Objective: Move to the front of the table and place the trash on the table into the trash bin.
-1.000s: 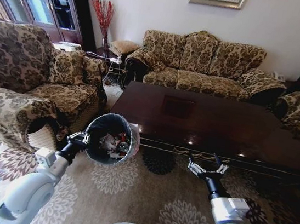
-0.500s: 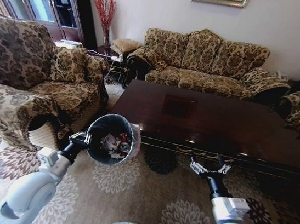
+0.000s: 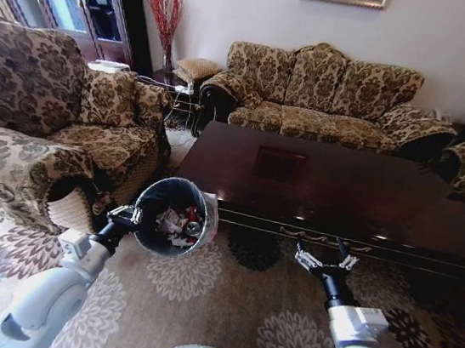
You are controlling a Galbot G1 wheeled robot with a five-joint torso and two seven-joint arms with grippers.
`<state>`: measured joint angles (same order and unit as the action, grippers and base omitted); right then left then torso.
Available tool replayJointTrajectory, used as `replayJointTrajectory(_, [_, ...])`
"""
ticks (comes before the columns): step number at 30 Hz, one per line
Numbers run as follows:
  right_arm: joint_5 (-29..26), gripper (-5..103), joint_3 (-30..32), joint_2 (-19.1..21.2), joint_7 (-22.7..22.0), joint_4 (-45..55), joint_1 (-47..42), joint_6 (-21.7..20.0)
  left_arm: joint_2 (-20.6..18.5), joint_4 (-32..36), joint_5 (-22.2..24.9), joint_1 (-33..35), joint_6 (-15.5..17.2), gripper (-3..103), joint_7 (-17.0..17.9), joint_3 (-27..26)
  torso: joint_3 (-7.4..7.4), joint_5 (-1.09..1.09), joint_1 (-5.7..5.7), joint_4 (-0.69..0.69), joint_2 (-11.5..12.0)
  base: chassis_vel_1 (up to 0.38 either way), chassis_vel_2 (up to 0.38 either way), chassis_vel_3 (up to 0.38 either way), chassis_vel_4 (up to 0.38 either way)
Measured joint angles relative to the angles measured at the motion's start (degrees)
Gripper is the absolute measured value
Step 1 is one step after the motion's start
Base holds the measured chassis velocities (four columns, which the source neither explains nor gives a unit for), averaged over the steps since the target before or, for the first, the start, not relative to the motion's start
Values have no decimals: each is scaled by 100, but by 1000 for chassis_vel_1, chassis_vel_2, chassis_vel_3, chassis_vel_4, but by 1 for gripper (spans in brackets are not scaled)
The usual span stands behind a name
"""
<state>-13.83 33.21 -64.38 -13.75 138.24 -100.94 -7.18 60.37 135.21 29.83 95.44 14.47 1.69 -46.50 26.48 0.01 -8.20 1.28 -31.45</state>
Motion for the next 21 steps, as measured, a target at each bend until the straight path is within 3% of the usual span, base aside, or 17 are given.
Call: replayJointTrajectory(21, [-73,100,59,16,-2,-32,14,4,122,66,-36,145,-55,2,5,-54,-275,-1,180,0,455,0,0,0,0])
